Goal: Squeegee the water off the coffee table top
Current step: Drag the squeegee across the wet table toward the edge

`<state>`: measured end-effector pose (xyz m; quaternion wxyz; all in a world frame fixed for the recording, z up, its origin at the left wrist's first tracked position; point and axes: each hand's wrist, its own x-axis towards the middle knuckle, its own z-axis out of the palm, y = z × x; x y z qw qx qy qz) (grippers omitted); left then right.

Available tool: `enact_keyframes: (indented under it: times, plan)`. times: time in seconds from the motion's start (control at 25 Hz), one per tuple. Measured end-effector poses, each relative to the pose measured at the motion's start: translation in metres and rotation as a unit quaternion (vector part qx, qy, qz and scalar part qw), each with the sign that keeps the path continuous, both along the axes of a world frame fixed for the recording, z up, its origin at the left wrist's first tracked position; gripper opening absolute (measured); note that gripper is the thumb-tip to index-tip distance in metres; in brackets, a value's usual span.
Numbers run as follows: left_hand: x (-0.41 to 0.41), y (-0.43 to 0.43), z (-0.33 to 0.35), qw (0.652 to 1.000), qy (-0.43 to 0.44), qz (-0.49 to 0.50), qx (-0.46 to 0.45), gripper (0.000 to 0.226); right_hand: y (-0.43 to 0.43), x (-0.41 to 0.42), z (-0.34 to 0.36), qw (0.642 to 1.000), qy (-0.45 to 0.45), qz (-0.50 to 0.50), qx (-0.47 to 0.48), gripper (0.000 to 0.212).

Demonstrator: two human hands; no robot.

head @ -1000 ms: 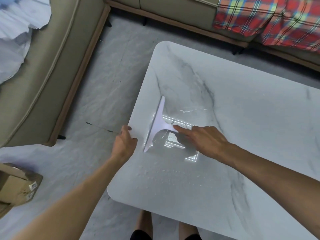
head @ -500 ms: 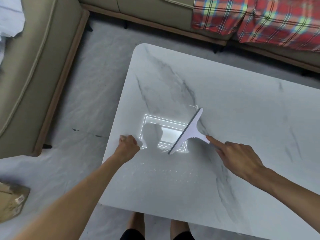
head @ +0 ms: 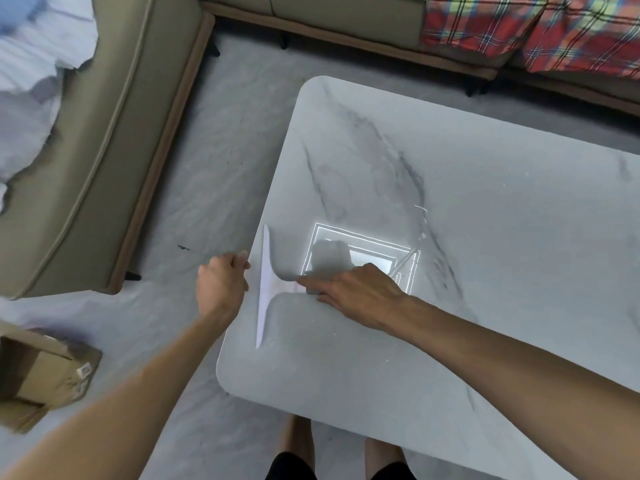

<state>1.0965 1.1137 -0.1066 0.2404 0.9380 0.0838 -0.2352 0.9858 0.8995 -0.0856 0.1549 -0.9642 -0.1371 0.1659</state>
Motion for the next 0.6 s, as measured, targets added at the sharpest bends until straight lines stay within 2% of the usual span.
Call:
enact_keyframes:
  times: [0.08,0.16,0.24,0.4,0.6]
  plan:
    - [-0.002,0.000,-0.007,0.999,0.018,-0.030,0.032,0.041,-0.012,0.007,-0.009,1.000,0.015,-0.023,-0.003,0.032]
    - [-0.008,-0.008,-0.016,0.995,0.041,-0.071,0.059,0.034,-0.042,0.004,-0.013,0.997,0.033,-0.060,-0.021,0.037]
    - [-0.015,-0.021,-0.023,0.991,0.080,-0.103,0.042,0.030,-0.081,-0.010,-0.010,0.993,0.045,-0.094,-0.050,0.042]
    - [-0.027,-0.052,-0.032,0.977,0.129,-0.171,0.016,0.037,-0.146,-0.060,0.003,0.970,0.069,-0.207,-0.107,0.042]
    - [-0.035,-0.086,-0.033,0.955,0.198,-0.219,0.030,0.043,-0.181,-0.120,0.014,0.942,0.088,-0.292,-0.143,0.043]
